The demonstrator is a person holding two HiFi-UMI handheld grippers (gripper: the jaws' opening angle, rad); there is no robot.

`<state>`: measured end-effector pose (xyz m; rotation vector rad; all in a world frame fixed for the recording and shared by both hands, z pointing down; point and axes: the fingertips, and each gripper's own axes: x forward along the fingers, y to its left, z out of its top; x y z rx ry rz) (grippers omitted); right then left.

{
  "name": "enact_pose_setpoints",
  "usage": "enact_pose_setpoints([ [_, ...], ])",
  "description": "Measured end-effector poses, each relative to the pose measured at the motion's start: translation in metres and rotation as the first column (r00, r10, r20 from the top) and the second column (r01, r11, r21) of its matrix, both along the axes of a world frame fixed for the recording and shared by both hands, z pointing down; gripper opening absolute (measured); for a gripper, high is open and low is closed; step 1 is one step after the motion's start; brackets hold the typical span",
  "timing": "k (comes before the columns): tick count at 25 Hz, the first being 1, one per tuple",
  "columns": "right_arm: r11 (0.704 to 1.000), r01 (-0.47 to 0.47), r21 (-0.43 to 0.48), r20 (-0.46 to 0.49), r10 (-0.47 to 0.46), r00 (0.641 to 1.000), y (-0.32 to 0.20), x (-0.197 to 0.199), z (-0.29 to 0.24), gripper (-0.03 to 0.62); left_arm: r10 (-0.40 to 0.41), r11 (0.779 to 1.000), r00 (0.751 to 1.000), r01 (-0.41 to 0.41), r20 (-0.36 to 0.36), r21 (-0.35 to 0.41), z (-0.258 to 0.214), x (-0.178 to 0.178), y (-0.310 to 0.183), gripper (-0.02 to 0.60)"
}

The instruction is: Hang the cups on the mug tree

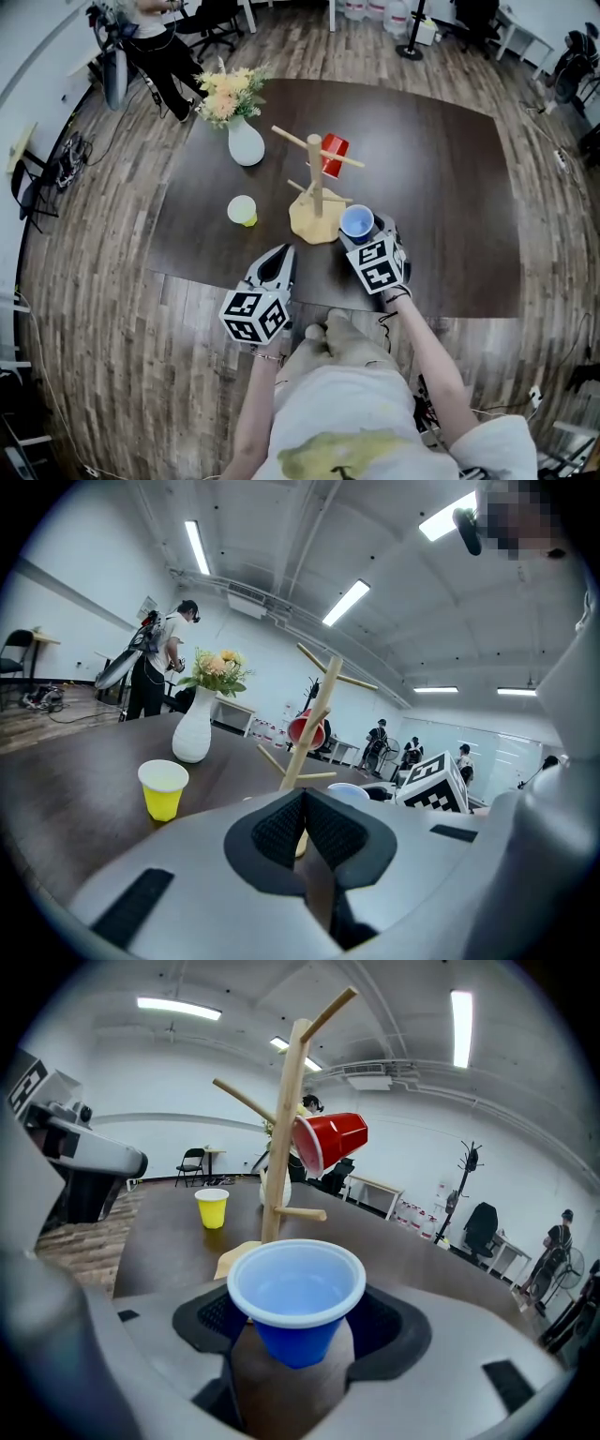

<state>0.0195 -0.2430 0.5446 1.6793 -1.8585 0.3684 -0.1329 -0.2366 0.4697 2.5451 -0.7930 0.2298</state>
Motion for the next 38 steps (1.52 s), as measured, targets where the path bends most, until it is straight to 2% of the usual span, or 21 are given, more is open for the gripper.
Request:
enact_pose_setpoints([
  [7,0.998,0.058,-0.021,-0.113,-0.060,0.992,-0.010,-0.001,-0.008,0.322,-0.009,1.000,1.000,0.010,-0.001,0.003,-0.005,0.012,-0.009,0.023],
  [12,0.999,0.043,-0.027,-0.100,-0.046,0.994,-0.021,0.005,-0.010,0.322,-0.025,1.000,1.000,0.025,-0.004,-0.001,-0.002,0.017,-0.019,0.023],
  [19,0.994,0.101,-0.038,-0.232,-0.107,0.967,-0.034,0.004,-0.017,0.322,-0.044,0.999,0.999,0.044,-0.004,-0.013,0.004,0.018,-0.024,0.023],
  [24,0.985,0.156,-0.069,-0.378,-0.171,0.910,-0.038,0.000,-0.022,0.322,-0.034,0.999,0.999,0.034,-0.003,-0.008,0.003,0.020,-0.027,0.023],
  [27,0.982,0.167,-0.087,-0.435,-0.188,0.881,-0.039,-0.004,-0.020,0.322,-0.005,1.000,1.000,0.005,0.003,-0.009,0.005,0.021,-0.032,0.023],
  [32,0.985,0.139,-0.107,-0.520,-0.175,0.836,-0.043,-0.009,-0.021,0.322,0.086,0.996,0.996,-0.085,0.010,-0.022,0.007,0.021,-0.040,0.023],
  [38,0.984,0.117,-0.131,-0.639,-0.174,0.749,-0.045,-0.015,-0.018,0.322,0.179,0.983,0.984,-0.179,0.015,-0.028,0.006,0.013,-0.049,0.023],
])
